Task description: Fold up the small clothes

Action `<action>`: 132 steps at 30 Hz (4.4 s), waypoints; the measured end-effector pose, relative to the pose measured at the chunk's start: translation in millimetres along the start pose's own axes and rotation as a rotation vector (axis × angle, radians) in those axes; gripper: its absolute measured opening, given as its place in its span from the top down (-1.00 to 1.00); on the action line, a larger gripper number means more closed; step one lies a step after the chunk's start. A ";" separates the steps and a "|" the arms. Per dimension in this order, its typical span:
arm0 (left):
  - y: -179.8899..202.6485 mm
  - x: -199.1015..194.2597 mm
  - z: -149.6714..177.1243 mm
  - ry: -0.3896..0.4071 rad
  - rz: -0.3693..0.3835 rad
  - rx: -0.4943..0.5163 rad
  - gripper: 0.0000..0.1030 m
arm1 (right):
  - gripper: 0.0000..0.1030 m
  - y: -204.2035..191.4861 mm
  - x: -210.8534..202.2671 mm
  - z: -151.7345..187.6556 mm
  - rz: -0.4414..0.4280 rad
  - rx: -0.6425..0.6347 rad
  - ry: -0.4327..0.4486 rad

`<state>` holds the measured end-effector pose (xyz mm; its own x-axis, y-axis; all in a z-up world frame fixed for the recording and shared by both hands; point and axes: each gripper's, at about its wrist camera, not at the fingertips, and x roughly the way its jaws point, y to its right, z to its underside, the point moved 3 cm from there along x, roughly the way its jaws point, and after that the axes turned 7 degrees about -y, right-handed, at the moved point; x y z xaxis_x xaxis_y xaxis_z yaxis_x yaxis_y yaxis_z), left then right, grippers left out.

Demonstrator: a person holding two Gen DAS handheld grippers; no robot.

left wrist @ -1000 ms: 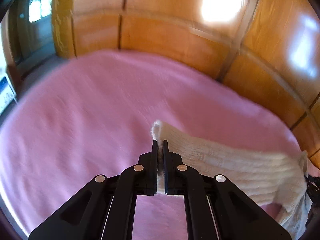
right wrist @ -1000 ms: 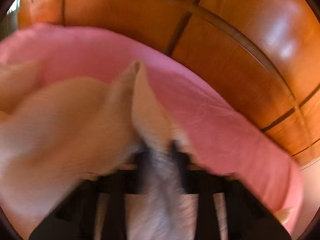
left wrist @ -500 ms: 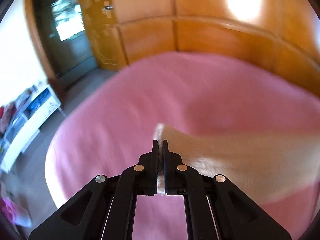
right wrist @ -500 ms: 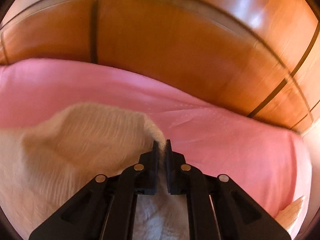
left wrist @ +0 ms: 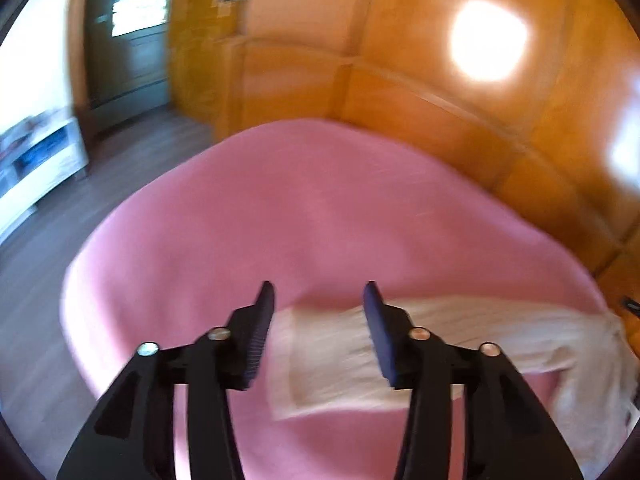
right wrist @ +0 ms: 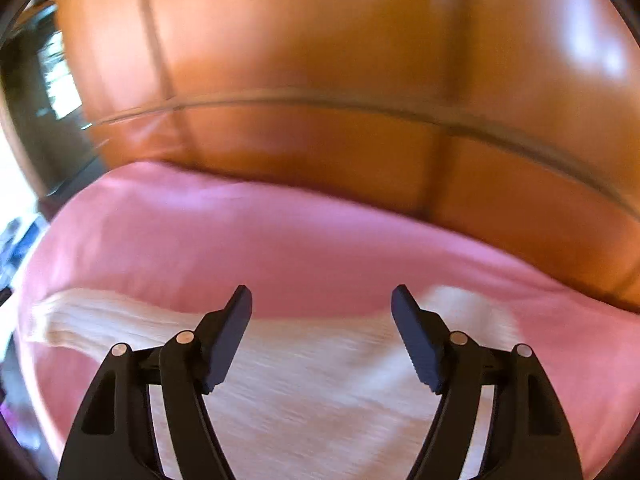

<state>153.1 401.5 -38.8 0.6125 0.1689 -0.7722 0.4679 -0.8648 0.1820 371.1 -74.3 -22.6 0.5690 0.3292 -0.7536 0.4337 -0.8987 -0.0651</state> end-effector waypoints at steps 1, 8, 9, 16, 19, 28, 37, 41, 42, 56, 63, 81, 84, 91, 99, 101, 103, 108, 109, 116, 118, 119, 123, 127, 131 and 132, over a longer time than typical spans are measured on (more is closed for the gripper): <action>21.7 5.4 -4.7 -0.016 0.047 0.060 0.10 | -0.40 -5.9 14.1 -2.1 -0.021 -0.014 -0.034; 154.3 75.8 -4.3 -0.151 0.175 0.430 0.10 | -0.40 -33.5 88.3 1.7 -0.058 -0.057 -0.318; 169.5 88.7 -0.1 -0.189 0.202 0.470 0.10 | -0.40 -37.3 87.3 5.7 -0.065 -0.066 -0.325; 205.5 128.1 23.8 -0.272 0.205 0.645 0.12 | -0.13 -41.4 64.8 41.1 -0.098 -0.169 -0.331; 203.1 112.8 39.6 -0.275 0.242 0.709 0.35 | 0.27 -53.1 53.3 51.1 -0.120 -0.219 -0.317; 196.6 78.8 47.8 -0.082 0.132 0.667 1.00 | 0.83 -69.1 20.3 47.1 0.007 -0.288 -0.083; 177.9 110.7 8.4 -0.135 0.012 0.347 1.00 | 0.19 -65.9 66.4 37.8 0.157 -0.153 -0.043; 104.2 85.5 -9.5 -0.129 -0.007 0.160 0.61 | -0.56 -54.3 35.8 43.0 0.112 -0.020 0.049; 86.4 79.6 -9.8 -0.126 -0.022 0.129 0.61 | -0.56 -52.5 25.2 50.1 0.089 0.003 0.049; -36.2 61.5 37.7 -0.134 -0.572 0.184 0.01 | -0.88 -116.3 21.6 162.2 0.015 0.065 -0.117; 14.6 -11.4 58.4 -0.149 0.007 0.106 0.11 | -0.88 -63.2 -65.5 213.6 0.076 0.163 -0.033; 152.9 -78.2 251.1 -0.416 0.555 0.417 0.82 | 0.80 -3.0 -180.5 398.1 -0.004 0.489 -0.093; 140.3 -87.3 244.1 -0.407 0.553 0.429 0.83 | 0.80 5.0 -216.8 411.4 -0.028 0.465 -0.036; 147.8 -67.3 240.2 -0.448 0.414 0.420 0.51 | -0.12 41.8 -211.5 435.7 -0.021 0.527 -0.051; 204.7 -81.4 197.2 -0.346 0.480 0.432 0.51 | -0.03 159.7 -250.5 424.0 0.520 0.579 0.086; 235.8 -78.8 198.8 -0.366 0.525 0.464 0.51 | 0.02 196.7 -251.2 417.2 0.654 0.555 0.075; 275.8 -74.2 204.9 -0.382 0.560 0.515 0.51 | 0.05 225.1 -248.3 411.9 0.712 0.543 0.051; 377.7 -52.4 231.3 -0.463 0.658 0.629 0.29 | 0.08 284.8 -224.2 404.8 0.788 0.502 -0.062; 398.5 -46.1 237.7 -0.487 0.674 0.651 0.29 | 0.22 294.1 -219.7 403.5 0.815 0.486 -0.084; 513.2 2.9 263.3 -0.677 0.787 0.640 -0.01 | 0.88 297.7 -233.9 400.8 0.750 0.434 -0.109; 531.6 10.9 264.7 -0.691 0.805 0.621 -0.11 | 0.89 277.8 -258.6 404.2 0.707 0.401 -0.082; 542.3 14.7 265.3 -0.700 0.816 0.611 -0.13 | 0.89 265.7 -274.7 404.8 0.668 0.388 -0.066; 567.1 22.6 262.2 -0.696 0.827 0.613 -0.13 | 0.89 215.4 -332.6 403.8 0.519 0.338 -0.003; 582.9 20.7 247.9 -0.716 0.886 0.578 -0.13 | 0.90 162.2 -392.9 409.4 0.344 0.312 0.044; 607.2 11.3 228.1 -0.681 0.951 0.538 -0.13 | 0.90 144.0 -445.3 413.8 0.199 0.388 0.168; 614.6 10.6 225.2 -0.668 0.949 0.533 -0.13 | 0.90 151.2 -461.4 416.3 0.171 0.445 0.235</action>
<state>303.7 -234.7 -72.2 0.0539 -0.7522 -0.6567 -0.3828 -0.6230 0.6822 -116.7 -482.7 43.0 0.7692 0.1773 -0.6139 0.0118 -0.9645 -0.2639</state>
